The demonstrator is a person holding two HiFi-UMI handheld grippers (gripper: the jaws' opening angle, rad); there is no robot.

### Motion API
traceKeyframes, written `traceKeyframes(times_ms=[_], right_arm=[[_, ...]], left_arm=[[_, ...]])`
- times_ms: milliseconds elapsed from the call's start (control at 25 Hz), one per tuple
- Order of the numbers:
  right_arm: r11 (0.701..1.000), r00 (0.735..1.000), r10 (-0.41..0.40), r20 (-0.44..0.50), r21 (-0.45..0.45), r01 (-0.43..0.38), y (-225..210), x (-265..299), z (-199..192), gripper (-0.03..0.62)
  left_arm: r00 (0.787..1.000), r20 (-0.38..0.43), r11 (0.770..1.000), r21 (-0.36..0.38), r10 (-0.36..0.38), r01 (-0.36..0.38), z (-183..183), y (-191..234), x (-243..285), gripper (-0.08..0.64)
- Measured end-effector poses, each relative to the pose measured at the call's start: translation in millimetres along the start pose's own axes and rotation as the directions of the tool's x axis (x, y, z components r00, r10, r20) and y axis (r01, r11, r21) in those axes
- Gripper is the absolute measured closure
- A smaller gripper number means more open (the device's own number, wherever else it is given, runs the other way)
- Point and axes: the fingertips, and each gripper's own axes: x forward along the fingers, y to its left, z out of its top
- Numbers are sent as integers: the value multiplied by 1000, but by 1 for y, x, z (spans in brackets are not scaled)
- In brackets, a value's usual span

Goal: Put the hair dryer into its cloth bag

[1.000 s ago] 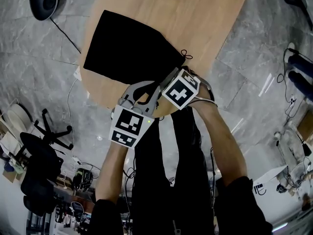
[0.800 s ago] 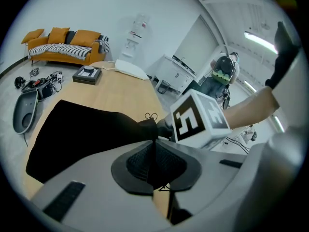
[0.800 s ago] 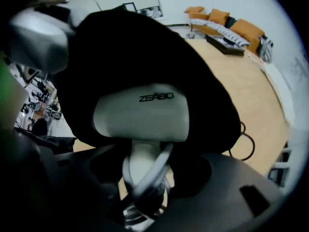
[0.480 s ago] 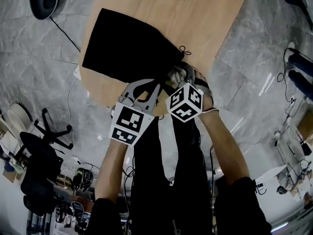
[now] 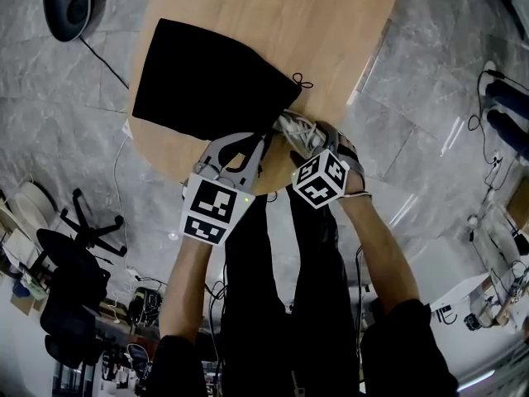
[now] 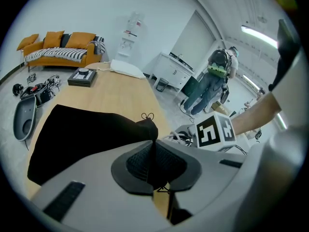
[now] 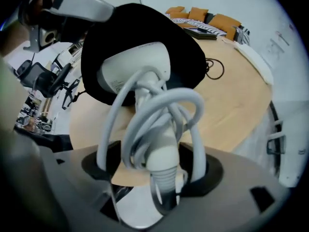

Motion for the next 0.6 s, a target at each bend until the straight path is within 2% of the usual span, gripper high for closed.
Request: traceKeyframes(times_ms=[80,160,320,600], right_arm=[[999,999,-52,-5,-1,52,-6,0,-1,318],[997,997,-74,-3,-2,74,-10,-2,1,384],[995,995,-82,50,-49,84,-8,-9,5,440],[992,979,-111,168,-46,120,-5,-30,13,442]], left_arm=[[1000,-7,1000,9,-1,1,-1,-1,1,534],[1000,-11,1000,12,3,-2,-3,-1,1,534],[1000,-2,1000,11,5,-5,-2,-2,1,534],[1000,3,1000,12,6,-6,1,-5,0,534]])
